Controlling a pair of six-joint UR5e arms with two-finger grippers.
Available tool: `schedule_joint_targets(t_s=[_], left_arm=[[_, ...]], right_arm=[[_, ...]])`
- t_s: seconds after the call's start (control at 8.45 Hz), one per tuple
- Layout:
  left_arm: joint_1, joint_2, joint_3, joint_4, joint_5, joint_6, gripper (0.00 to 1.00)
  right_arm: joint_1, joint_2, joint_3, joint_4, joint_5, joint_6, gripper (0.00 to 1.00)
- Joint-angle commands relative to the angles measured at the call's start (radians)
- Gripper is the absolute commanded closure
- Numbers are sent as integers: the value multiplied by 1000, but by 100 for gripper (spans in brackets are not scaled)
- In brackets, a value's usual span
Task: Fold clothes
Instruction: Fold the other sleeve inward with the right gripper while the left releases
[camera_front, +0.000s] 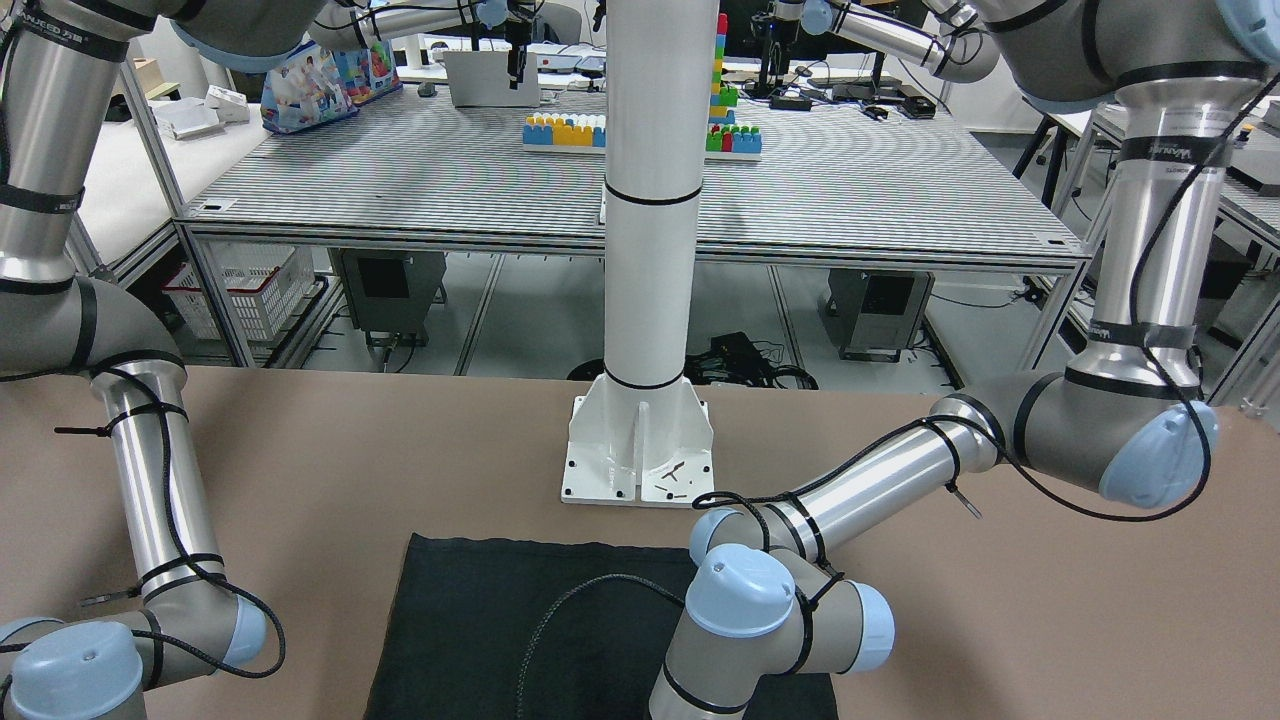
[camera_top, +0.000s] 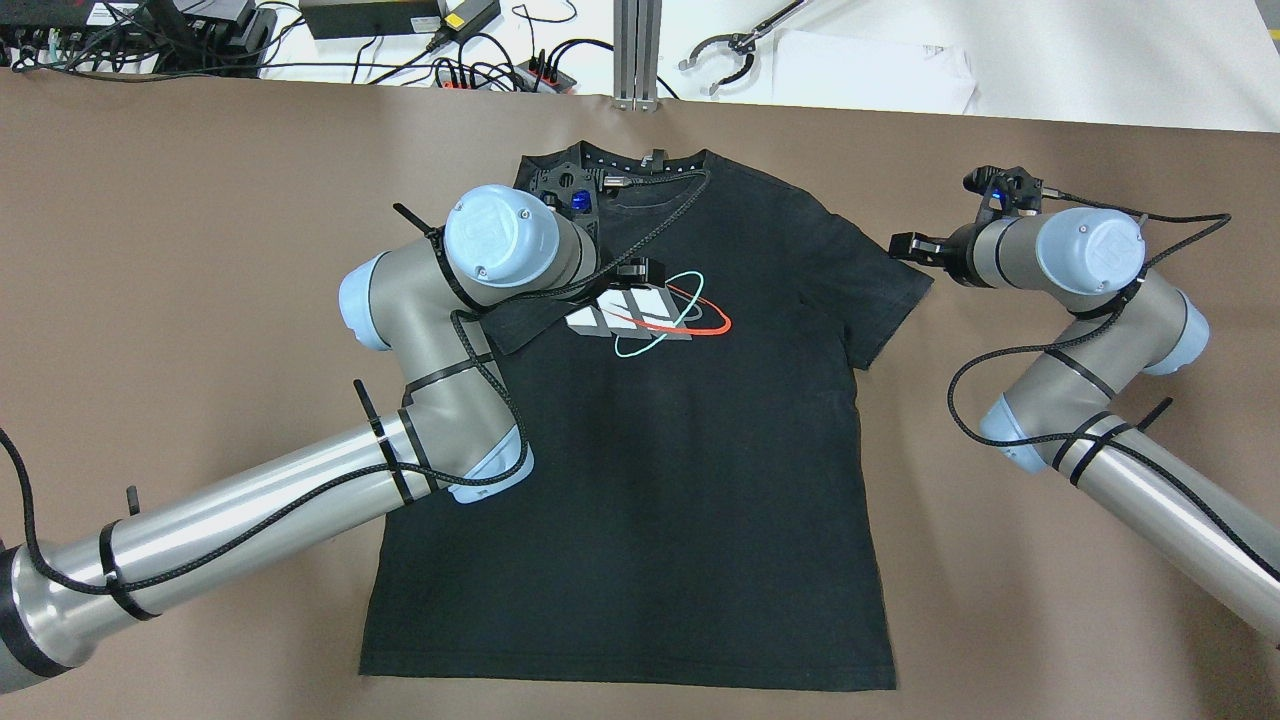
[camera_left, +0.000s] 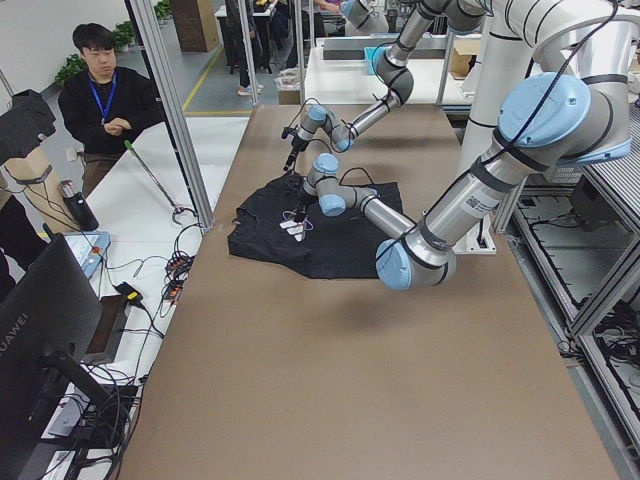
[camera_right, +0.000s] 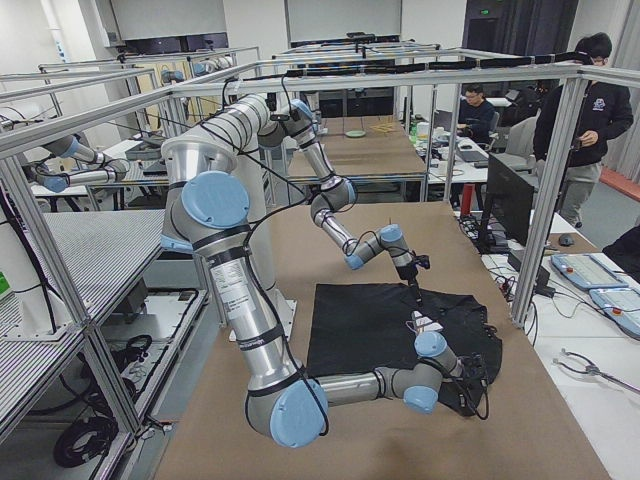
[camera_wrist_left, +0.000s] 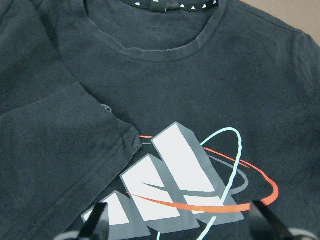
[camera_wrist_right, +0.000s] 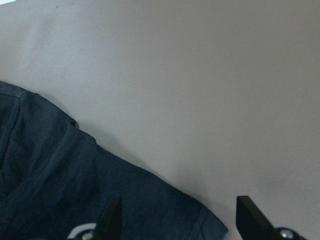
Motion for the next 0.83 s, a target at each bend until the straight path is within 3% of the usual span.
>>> schedule_joint_targets(t_s=[0.0,0.24,0.35,0.47,0.59,0.71], left_arm=[[0,5,2,0,1,2,0],[0,5,2,0,1,3,0],[0,6,2,0,1,3,0],[0,6,2,0,1,3,0],[0,9,2,0,1,3,0],[0,12,2,0,1,3,0]], right_arm=[[-15,-26,-38,72,-10,16,28],[-35,-27,-44,74,-55,16,38],[-35,-26,-43,74,-55,19,56],[-35,-21,-37,74,-55,29,89],[-35,-20,-26,74,-55,45,100],[-34,-18,-14,74,-55,46,100]])
